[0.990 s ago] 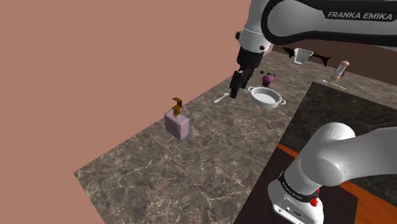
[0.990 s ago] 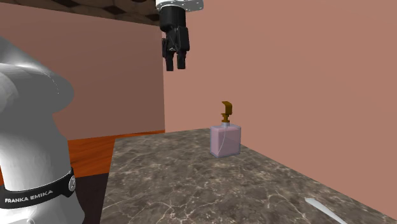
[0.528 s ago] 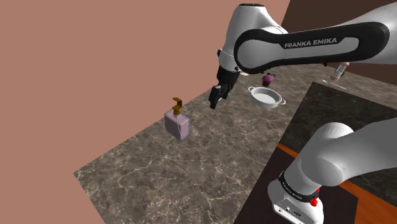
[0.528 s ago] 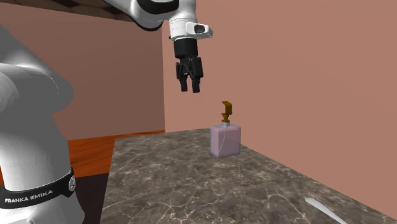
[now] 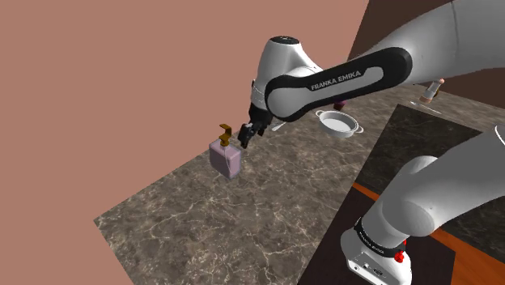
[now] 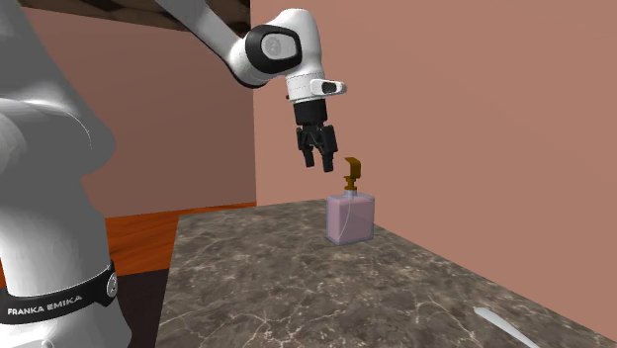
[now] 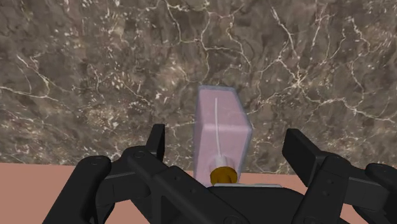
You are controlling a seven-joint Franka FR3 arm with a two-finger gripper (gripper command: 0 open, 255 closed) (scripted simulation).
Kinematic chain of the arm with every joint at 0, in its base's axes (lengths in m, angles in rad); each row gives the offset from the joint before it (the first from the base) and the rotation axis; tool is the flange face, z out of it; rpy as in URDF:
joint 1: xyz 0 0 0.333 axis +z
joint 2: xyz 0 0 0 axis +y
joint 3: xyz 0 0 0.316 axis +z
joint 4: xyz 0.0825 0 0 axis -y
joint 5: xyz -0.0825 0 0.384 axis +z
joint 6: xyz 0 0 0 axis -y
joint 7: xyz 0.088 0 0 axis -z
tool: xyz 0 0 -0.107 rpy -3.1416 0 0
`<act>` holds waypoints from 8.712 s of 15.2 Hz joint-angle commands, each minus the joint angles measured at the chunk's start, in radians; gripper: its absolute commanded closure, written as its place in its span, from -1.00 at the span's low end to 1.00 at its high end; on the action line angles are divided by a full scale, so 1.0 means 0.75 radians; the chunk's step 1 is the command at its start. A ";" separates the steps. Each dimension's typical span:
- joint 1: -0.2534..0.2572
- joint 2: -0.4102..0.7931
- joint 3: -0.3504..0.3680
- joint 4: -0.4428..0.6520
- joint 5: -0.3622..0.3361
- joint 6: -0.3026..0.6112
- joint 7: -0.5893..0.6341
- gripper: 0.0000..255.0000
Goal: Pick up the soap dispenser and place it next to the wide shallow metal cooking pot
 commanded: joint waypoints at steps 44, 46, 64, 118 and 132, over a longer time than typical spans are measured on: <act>-0.062 0.419 0.102 0.219 -0.223 0.285 0.242 1.00; -0.061 0.396 0.101 0.233 -0.206 0.249 0.230 1.00; -0.055 0.242 0.082 0.415 -0.124 -0.078 0.162 1.00; -0.361 0.365 -0.460 0.692 0.027 -0.286 -0.751 1.00; -0.572 0.793 -0.618 1.074 0.189 -0.311 -1.179 1.00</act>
